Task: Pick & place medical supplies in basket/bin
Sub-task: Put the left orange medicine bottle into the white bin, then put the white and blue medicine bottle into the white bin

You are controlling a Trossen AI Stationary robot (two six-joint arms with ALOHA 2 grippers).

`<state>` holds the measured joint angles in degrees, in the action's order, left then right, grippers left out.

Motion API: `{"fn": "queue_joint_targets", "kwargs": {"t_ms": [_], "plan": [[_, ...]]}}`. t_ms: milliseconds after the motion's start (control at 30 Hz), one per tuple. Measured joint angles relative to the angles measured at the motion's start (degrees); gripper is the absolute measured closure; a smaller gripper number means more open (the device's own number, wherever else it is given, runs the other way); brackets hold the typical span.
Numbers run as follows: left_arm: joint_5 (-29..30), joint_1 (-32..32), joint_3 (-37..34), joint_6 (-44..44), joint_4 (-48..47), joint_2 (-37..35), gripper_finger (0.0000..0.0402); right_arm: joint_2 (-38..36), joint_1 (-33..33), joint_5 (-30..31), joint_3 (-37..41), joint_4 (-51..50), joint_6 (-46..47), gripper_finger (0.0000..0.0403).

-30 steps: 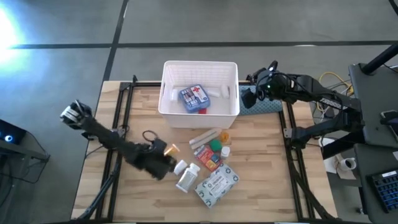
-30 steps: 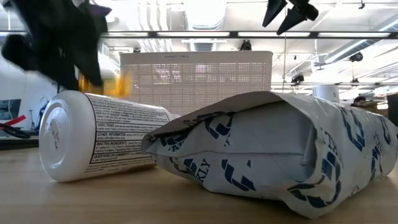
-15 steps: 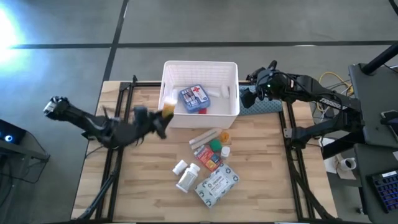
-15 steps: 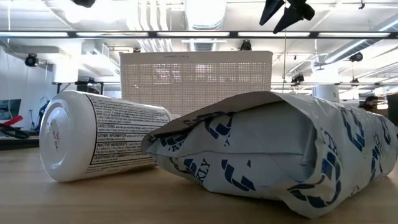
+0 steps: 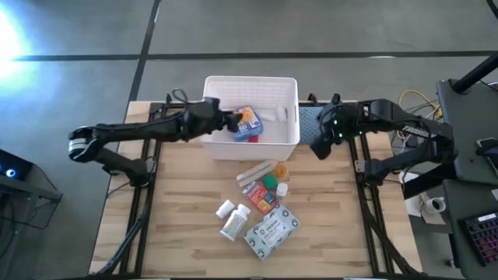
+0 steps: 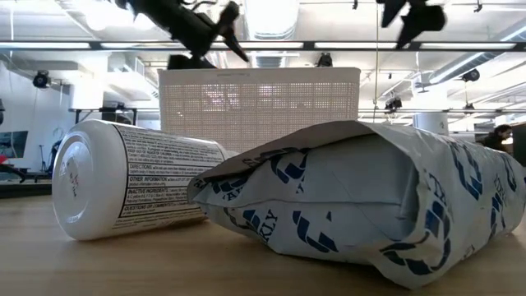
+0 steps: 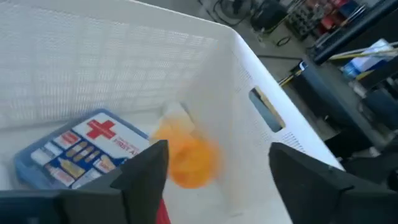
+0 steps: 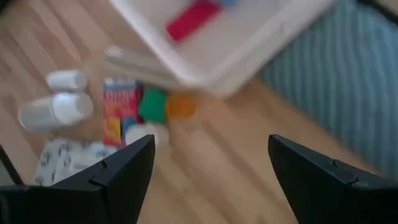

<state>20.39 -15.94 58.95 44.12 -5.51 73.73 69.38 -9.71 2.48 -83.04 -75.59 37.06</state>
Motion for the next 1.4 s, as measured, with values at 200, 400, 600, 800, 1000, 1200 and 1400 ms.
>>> {"fn": "queue_joint_targets", "kwargs": {"t_ms": [200,400,600,800,1000,1200,1400], "plan": [[0.01,-0.04,8.90,-7.52,-7.37,4.70,0.0089,-0.02,7.65,0.51,3.72,-1.63,10.50,0.0101],[0.06,5.93,19.68,-16.37,-19.43,3.60,0.0082,0.10,16.94,0.94,14.07,11.64,11.41,0.0101],[3.52,14.18,26.08,-15.30,-33.42,2.54,0.0082,0.11,21.18,2.36,26.21,27.43,19.57,0.0101],[12.41,22.39,24.46,-4.88,-43.95,2.52,0.0082,0.22,19.85,2.33,34.74,39.80,37.20,0.0101],[14.54,26.85,19.50,3.73,-44.51,2.52,0.0082,1.24,19.82,3.78,37.41,45.54,45.21,0.0101],[13.60,28.81,14.35,8.07,-44.13,2.52,0.0082,8.46,19.83,3.48,34.09,45.57,45.00,0.0101],[11.18,31.22,9.16,14.58,-44.22,2.20,0.0081,16.75,19.82,3.47,27.19,42.31,44.01,0.0101]]}}
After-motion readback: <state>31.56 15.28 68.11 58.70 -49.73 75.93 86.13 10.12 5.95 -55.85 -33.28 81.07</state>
